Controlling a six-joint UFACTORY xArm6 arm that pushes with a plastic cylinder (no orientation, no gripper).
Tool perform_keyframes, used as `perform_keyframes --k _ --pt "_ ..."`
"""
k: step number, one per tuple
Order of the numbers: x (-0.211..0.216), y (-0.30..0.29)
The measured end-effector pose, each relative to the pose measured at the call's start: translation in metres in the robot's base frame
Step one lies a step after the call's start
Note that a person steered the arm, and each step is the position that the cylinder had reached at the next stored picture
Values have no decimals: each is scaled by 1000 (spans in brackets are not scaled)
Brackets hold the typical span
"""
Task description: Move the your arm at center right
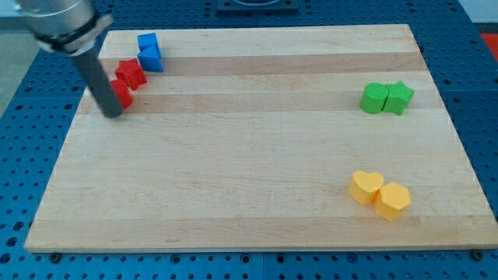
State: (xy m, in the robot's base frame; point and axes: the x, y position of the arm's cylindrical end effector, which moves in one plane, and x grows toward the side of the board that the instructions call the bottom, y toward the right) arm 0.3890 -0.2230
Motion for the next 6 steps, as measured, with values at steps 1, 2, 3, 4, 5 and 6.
perform_keyframes --k 1,2,3,4,5,6 --pt "-3 4" --pt "18 4" --pt "20 10" --pt "19 11" --pt "14 11" --pt "11 38"
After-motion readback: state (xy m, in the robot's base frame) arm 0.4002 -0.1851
